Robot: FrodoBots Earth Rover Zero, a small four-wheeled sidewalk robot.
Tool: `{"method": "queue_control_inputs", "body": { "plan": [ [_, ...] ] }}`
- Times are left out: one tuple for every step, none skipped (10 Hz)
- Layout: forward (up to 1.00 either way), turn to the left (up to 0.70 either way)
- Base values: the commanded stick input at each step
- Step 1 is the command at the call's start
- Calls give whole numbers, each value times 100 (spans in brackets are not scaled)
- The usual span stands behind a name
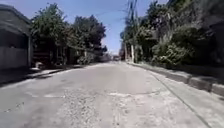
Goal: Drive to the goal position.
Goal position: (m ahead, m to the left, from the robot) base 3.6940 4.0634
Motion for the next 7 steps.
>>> {"method": "queue_control_inputs", "body": {
  "plan": [
    [100, 2],
    [100, 2],
    [100, 2],
    [100, 2],
    [100, 2],
    [100, 2],
    [100, 2]
  ]
}}
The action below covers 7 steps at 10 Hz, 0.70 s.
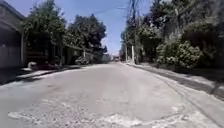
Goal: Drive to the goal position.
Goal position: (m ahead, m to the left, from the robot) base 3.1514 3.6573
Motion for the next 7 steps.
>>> {"method": "queue_control_inputs", "body": {
  "plan": [
    [100, 2],
    [100, 2],
    [100, 2],
    [100, 2],
    [100, 2],
    [100, 2],
    [100, 2]
  ]
}}
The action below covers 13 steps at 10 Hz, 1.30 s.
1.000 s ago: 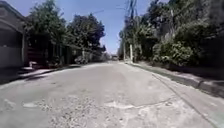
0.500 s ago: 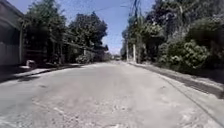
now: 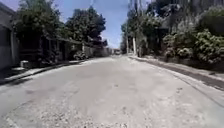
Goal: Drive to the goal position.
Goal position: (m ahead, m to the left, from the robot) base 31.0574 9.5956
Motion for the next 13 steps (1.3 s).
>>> {"method": "queue_control_inputs", "body": {
  "plan": [
    [100, 2],
    [100, 2],
    [100, 2],
    [100, 2],
    [100, 2],
    [100, 2],
    [100, 2],
    [100, 2],
    [100, 2],
    [100, 2],
    [100, 2],
    [100, 2],
    [100, 2]
  ]
}}
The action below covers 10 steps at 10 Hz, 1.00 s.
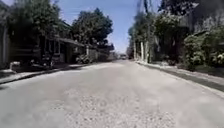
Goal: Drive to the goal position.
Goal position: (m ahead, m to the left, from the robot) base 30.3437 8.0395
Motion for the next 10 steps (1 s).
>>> {"method": "queue_control_inputs", "body": {
  "plan": [
    [100, 2],
    [100, 2],
    [100, 2],
    [100, 2],
    [100, 2],
    [100, 2],
    [100, 2],
    [100, 2],
    [100, 2],
    [79, 2]
  ]
}}
